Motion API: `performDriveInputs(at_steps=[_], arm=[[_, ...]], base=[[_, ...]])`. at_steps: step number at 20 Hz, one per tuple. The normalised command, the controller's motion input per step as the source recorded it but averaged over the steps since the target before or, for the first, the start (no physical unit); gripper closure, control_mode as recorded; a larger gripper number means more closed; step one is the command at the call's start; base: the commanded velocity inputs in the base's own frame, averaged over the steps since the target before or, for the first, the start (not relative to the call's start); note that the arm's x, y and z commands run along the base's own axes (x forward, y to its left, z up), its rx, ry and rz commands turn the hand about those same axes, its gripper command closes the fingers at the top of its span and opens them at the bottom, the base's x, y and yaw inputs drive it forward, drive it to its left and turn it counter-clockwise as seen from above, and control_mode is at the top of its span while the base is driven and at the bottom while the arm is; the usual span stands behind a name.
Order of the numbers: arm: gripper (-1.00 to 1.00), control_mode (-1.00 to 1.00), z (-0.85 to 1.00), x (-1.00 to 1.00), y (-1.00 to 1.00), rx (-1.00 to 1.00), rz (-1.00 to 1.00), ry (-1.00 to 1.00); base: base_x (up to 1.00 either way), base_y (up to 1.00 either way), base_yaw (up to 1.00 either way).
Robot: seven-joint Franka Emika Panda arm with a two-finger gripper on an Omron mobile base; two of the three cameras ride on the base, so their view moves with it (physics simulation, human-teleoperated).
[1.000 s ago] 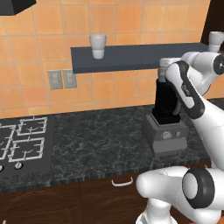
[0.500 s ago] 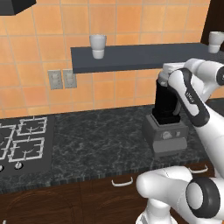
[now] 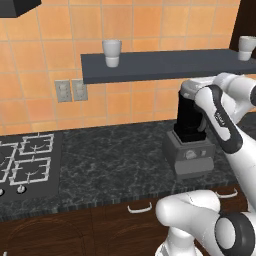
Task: Close the lid blender by securely placing the lid on top.
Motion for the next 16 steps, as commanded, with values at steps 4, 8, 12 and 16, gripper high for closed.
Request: performDriveInputs(at_steps=[4,8,12,16], arm=[[1.00,-1.00,0.11,-0.52,-0.23,0.00,0.00,0.00],[1.00,-1.00,0.14,-0.98,-0.50,0.00,-0.01,0.02],[1.00,-1.00,0.02,-1.00,-0.60,0.00,-0.04,0.02],[1.00,-1.00,0.00,-0.66,-0.42,0.00,-0.02,0.03]], base=[[0.00,0.00,0.00],[0.00,0.00,0.00],[0.00,0.00,0.00],[0.00,0.00,0.00]])
